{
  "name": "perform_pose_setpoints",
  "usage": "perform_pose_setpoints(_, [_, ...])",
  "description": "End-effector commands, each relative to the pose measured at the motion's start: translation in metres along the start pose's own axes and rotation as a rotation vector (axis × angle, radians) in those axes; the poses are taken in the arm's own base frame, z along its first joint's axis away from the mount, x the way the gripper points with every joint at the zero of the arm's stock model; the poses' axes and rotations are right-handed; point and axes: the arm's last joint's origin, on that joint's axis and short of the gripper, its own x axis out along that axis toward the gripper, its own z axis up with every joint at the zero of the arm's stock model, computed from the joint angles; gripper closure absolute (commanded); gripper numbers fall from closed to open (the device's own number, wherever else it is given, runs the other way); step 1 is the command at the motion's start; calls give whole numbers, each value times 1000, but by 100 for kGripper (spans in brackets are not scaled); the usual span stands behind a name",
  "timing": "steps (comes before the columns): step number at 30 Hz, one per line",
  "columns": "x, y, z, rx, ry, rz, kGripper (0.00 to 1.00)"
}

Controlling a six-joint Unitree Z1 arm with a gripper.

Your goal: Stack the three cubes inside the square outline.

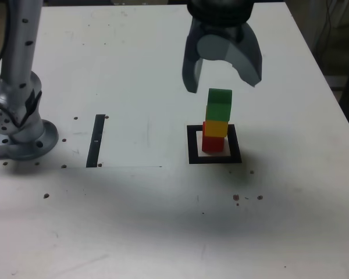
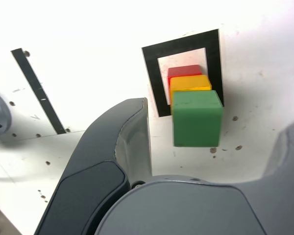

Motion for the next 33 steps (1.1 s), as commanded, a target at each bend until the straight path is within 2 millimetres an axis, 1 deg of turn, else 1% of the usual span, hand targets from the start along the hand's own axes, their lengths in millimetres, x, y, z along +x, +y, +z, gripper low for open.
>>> perform_pose_setpoints(1, [-10,0,-13,8,-15,-4,1])
perform_pose_setpoints(4, [-19,0,-30,19,-29,-6,1])
perform_pose_setpoints(8, [-27,2,-70,17,-36,-6,1])
perform_pose_setpoints(13, [-21,8,-121,-16,-5,-8,1])
perform_pose_setpoints(16, [-10,9,-144,-30,33,-9,1])
perform_pose_setpoints(18, [0,8,-154,-31,67,-8,1])
perform_pose_setpoints(22, [25,8,-168,-47,129,-23,1])
perform_pose_setpoints(23, [33,7,-172,-60,130,-36,1])
perform_pose_setpoints(26, [49,7,-181,-91,103,-65,1])
perform_pose_setpoints(33, [80,8,-191,-138,104,-84,1])
